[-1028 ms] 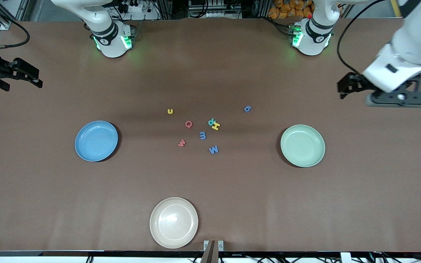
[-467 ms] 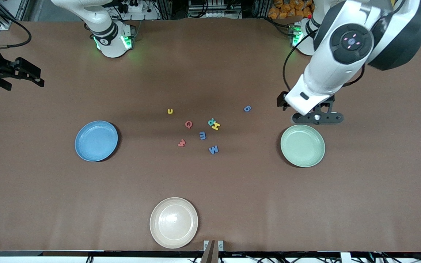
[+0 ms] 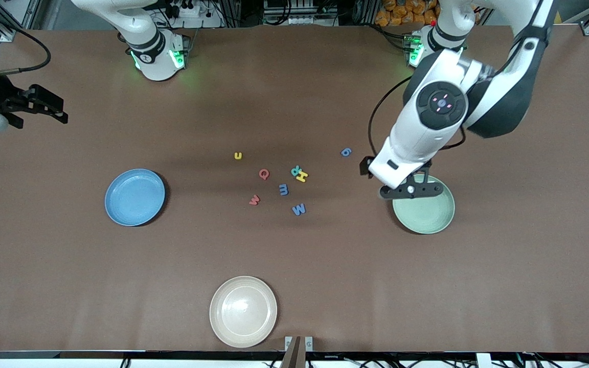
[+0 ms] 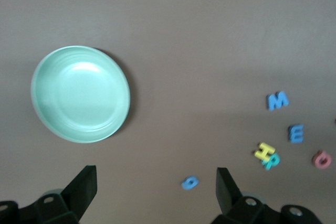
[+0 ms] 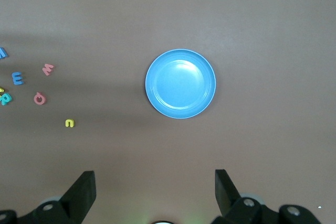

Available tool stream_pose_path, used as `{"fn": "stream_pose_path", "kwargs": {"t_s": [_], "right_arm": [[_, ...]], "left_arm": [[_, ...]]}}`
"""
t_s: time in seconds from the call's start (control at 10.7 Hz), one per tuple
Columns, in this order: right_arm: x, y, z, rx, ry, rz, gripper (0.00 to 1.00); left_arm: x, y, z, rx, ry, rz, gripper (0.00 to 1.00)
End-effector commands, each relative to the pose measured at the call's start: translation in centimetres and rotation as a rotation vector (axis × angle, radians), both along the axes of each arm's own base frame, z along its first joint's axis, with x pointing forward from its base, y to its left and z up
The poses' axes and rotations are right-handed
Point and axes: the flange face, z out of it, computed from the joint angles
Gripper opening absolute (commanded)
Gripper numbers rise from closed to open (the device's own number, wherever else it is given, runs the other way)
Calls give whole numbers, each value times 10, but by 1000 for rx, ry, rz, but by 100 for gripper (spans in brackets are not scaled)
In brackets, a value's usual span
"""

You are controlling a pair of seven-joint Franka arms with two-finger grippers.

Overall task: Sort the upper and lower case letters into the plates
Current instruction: 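Reach the left gripper to the yellow H while the right gripper reaches the c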

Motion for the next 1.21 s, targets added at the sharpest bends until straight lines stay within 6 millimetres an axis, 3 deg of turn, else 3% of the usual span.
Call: {"fn": "stream_pose_path", "kwargs": {"t_s": [0.0,0.09,0.19,0.47,0.56,0.84,1.03,1.12], "right_arm": [[0,8,-20,7,13,8,100],[1,14,-32,6,19,16,100],[0,25,-44,3,29,17,100],[-4,64,-83,-12,44,19,100],[-6,76,-101,-15,45,39,100],[-16,115,-159,-27,36,26,100],[-23,143,-210,-32,62,46,90],[-34,163,-238,-41,79,38,88]], "left_arm": [[-3,-28,-28,-19,5,110,100],[-2,-38,-44,-23,3,165,100],[-11,-61,-55,-32,-2,213,100],[-19,-84,-82,-31,10,476,100],[-31,-98,-91,-28,19,600,100],[-35,-112,-133,-84,14,811,100],[-53,-146,-170,-115,26,956,100],[-59,-151,-184,-97,45,1032,100]]}}
